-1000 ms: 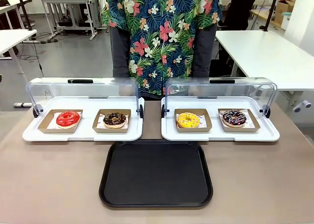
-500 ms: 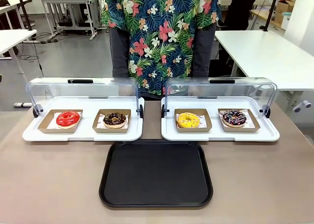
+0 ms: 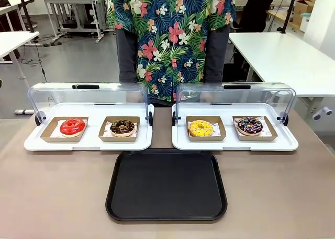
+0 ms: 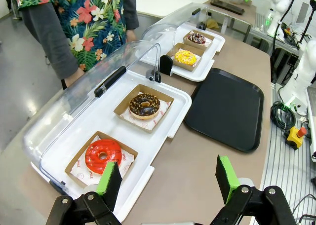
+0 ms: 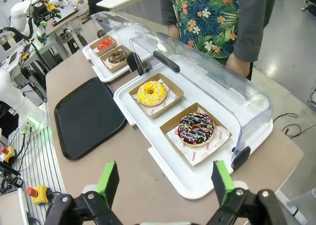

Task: Move the fourth donut from the left to the tray.
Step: Pick up the Paper togo box containing the Donut indicated by the person and place it on the Handle tray.

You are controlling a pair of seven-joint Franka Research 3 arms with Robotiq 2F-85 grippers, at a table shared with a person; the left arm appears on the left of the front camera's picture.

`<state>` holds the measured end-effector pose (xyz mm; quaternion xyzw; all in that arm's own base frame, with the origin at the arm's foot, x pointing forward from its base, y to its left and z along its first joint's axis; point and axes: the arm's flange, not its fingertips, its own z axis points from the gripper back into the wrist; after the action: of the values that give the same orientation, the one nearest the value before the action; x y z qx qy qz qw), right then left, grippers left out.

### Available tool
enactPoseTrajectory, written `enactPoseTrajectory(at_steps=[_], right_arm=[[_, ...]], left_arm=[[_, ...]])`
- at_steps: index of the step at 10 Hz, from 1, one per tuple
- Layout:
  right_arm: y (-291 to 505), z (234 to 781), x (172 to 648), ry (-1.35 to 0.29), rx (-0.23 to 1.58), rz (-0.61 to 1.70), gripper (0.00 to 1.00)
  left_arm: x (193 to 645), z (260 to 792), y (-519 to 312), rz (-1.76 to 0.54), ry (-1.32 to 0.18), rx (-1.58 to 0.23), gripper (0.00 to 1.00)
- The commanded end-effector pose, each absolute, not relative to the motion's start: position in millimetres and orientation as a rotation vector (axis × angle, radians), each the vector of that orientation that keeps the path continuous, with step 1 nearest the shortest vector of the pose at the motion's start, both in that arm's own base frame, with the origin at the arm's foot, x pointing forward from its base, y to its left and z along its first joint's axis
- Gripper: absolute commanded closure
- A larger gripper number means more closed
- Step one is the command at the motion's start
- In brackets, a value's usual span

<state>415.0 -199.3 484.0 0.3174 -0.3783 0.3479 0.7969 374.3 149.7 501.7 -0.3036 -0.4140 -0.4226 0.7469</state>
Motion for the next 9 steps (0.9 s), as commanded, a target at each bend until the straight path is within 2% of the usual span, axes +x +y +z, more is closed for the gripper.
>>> enactPoseTrajectory(at_steps=[1,9], right_arm=[[-198.7,483.9,417.5,-0.850,0.689,0.761,0.00],[-198.7,483.9,417.5,-0.850,0.689,0.761,0.00]], left_arm=[[375.4,506.2,150.3,-0.915,-0.907,-0.677,0.00],[375.4,506.2,150.3,-0.915,-0.907,-0.677,0.00]])
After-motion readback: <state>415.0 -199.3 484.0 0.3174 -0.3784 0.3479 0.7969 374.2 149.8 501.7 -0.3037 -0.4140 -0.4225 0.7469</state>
